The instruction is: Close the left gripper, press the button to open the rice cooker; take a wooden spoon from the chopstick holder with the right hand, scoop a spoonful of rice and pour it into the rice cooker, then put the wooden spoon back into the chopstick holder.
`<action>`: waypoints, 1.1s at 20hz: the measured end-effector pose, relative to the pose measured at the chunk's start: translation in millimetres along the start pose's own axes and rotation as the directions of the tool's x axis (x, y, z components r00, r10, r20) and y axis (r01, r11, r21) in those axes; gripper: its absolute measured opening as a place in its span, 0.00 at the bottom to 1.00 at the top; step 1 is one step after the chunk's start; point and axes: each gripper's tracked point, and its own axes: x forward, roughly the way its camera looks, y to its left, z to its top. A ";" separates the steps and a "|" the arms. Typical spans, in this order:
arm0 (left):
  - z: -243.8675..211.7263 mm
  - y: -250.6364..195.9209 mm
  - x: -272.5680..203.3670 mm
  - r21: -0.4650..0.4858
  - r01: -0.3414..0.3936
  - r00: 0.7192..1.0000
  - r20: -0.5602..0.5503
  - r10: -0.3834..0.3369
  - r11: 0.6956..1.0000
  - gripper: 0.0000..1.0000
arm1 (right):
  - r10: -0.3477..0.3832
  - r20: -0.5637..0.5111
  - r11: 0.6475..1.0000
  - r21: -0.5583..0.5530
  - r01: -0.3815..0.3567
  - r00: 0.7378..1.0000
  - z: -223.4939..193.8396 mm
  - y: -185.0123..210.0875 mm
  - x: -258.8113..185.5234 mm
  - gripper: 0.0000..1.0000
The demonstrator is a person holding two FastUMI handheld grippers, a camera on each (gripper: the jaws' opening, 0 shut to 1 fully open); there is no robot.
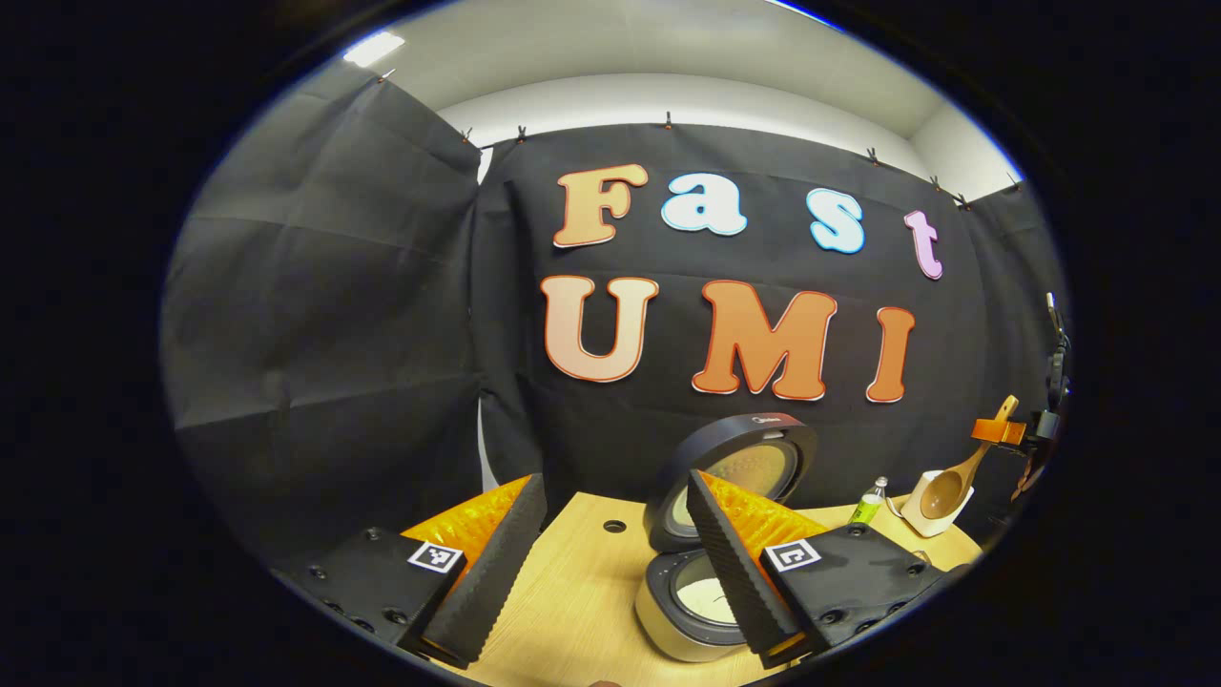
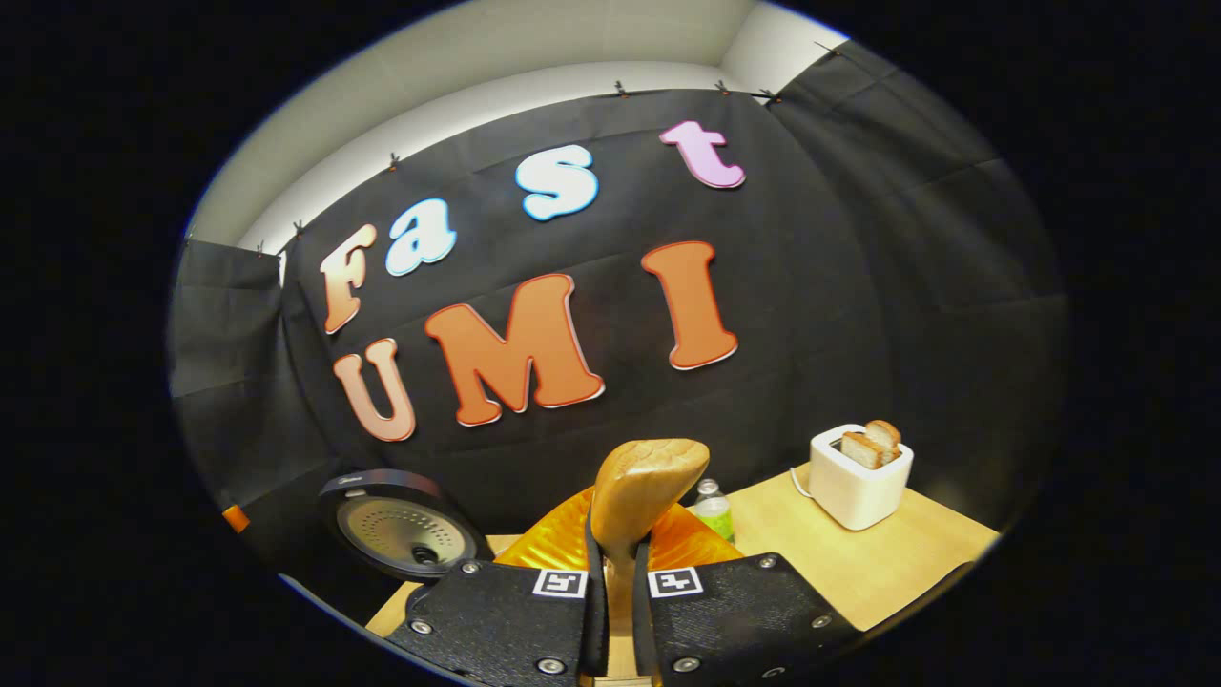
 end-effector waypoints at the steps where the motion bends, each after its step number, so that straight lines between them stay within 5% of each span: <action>1: 0.5 -6.9 -1.0 0.001 0.003 1.000 0.001 -0.003 1.000 0.98 | -0.026 -0.003 1.000 0.003 0.026 1.000 -2.3 -17.0 0.1 0.09; 11: -1.0 -40.6 -20.8 0.051 -0.042 0.999 -0.014 0.043 0.998 1.00 | -0.115 -0.126 0.993 -0.046 0.110 0.985 -73.7 -108.7 26.1 0.10; 22: -11.0 -42.8 -36.7 0.082 -0.138 0.989 -0.045 0.142 0.987 1.00 | -0.113 -0.329 0.992 -0.089 0.089 0.938 -180.0 -134.7 55.0 0.15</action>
